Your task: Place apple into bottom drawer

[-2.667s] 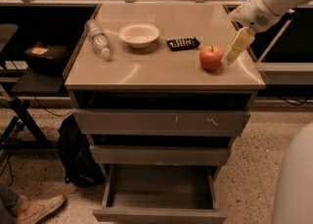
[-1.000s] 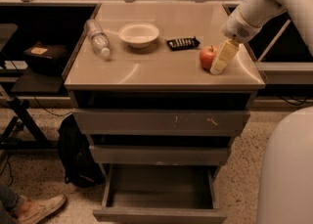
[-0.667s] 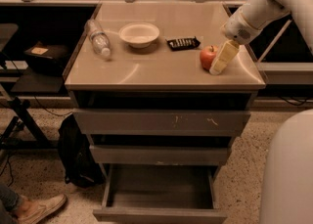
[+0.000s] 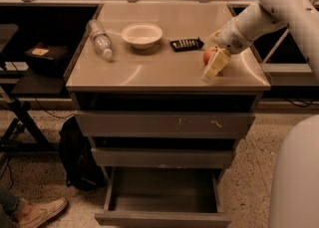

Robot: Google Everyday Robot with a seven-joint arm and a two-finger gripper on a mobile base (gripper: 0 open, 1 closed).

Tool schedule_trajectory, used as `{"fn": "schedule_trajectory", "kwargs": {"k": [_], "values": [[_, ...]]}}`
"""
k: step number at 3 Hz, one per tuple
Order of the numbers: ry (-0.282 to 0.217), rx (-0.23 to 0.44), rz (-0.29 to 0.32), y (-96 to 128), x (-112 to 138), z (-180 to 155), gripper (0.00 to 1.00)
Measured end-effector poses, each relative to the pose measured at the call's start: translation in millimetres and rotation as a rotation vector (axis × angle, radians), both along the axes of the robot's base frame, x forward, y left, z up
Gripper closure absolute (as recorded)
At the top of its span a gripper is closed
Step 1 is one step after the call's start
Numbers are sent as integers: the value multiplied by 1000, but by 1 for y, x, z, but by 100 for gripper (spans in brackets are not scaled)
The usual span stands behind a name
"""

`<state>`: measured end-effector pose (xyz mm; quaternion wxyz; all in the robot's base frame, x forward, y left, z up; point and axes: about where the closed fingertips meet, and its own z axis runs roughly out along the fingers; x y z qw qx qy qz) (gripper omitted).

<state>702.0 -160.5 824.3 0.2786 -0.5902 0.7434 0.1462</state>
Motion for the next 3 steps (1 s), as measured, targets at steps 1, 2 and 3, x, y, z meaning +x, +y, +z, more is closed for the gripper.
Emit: {"fn": "schedule_trajectory", "kwargs": {"k": [1,2,3], "values": [[0,0,0,0,0,0,20],[0,0,0,0,0,0,43],[0,0,0,0,0,0,66]]}}
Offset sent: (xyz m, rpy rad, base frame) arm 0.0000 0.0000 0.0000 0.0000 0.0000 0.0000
